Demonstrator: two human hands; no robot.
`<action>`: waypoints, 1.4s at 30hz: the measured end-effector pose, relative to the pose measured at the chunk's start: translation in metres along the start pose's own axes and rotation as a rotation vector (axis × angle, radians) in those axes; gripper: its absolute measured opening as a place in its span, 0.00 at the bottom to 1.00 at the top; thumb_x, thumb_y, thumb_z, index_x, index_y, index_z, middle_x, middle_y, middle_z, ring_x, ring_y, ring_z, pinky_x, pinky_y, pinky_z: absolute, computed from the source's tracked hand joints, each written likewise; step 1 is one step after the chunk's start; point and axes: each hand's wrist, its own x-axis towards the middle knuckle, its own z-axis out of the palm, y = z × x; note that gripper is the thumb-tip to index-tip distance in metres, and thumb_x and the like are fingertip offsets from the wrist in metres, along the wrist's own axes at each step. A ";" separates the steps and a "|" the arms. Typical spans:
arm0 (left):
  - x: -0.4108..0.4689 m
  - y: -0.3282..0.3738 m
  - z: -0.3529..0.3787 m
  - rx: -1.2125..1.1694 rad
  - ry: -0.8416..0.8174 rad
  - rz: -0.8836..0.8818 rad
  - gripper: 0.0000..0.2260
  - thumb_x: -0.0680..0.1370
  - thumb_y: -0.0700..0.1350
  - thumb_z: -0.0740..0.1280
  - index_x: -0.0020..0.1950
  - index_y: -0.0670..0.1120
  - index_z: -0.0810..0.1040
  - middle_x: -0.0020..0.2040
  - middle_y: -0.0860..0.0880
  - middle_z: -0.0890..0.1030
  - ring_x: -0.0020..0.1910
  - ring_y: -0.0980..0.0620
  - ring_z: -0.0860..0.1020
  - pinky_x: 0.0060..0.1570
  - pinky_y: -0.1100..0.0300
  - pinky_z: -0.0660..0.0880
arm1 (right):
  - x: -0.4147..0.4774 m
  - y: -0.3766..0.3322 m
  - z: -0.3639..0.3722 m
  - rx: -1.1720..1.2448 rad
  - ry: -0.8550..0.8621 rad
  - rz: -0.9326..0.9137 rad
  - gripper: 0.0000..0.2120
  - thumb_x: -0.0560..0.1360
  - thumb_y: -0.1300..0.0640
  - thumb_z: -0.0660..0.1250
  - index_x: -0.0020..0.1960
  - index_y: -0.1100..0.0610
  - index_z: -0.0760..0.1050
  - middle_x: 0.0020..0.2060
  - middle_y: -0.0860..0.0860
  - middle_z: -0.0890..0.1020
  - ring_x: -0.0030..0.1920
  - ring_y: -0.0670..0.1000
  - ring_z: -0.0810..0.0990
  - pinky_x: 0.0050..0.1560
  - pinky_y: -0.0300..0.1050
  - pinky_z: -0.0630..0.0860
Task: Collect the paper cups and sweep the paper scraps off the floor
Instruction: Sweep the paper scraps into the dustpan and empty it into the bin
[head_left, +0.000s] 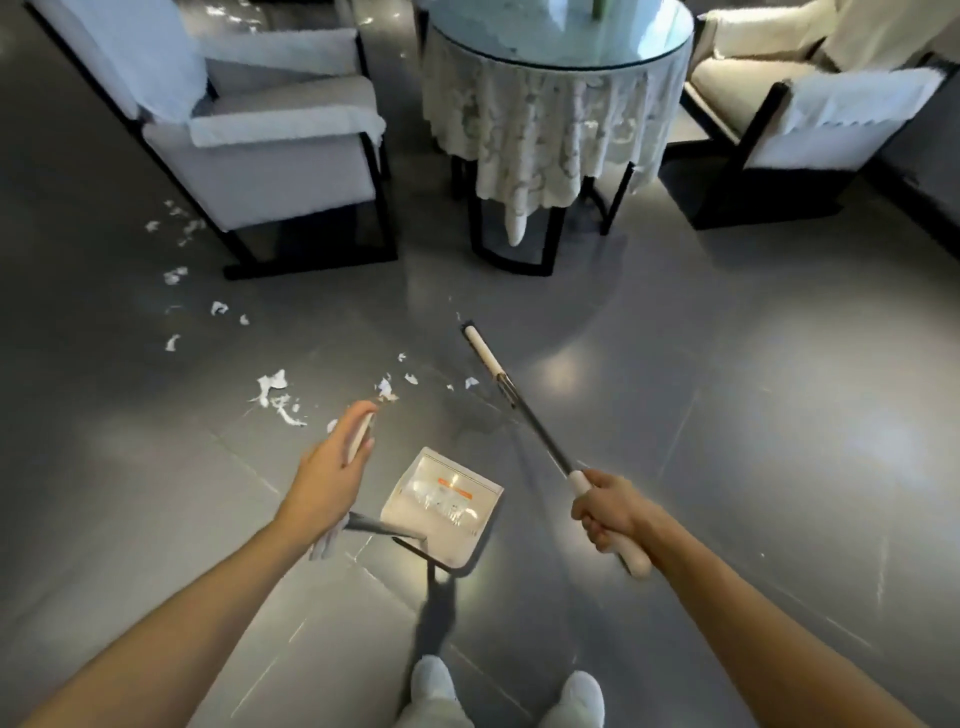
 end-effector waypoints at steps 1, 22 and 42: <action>0.003 -0.011 -0.009 -0.003 0.006 -0.028 0.13 0.82 0.48 0.59 0.65 0.59 0.68 0.42 0.48 0.77 0.36 0.46 0.75 0.41 0.54 0.72 | 0.008 -0.011 0.009 -0.006 0.000 -0.001 0.21 0.75 0.72 0.57 0.65 0.59 0.69 0.20 0.51 0.69 0.17 0.46 0.65 0.19 0.34 0.65; 0.197 -0.072 -0.055 -0.042 0.136 -0.321 0.15 0.81 0.50 0.58 0.67 0.62 0.67 0.39 0.47 0.76 0.36 0.48 0.72 0.42 0.57 0.68 | 0.234 -0.273 -0.004 -0.308 0.015 0.004 0.12 0.77 0.70 0.57 0.59 0.70 0.71 0.28 0.56 0.71 0.24 0.50 0.68 0.19 0.37 0.68; 0.276 -0.010 0.005 -0.113 0.198 -0.456 0.13 0.82 0.48 0.58 0.63 0.64 0.67 0.45 0.48 0.81 0.34 0.55 0.75 0.36 0.69 0.71 | 0.379 -0.393 -0.040 -0.569 -0.051 0.005 0.07 0.76 0.68 0.58 0.51 0.68 0.73 0.27 0.57 0.73 0.25 0.52 0.70 0.29 0.45 0.70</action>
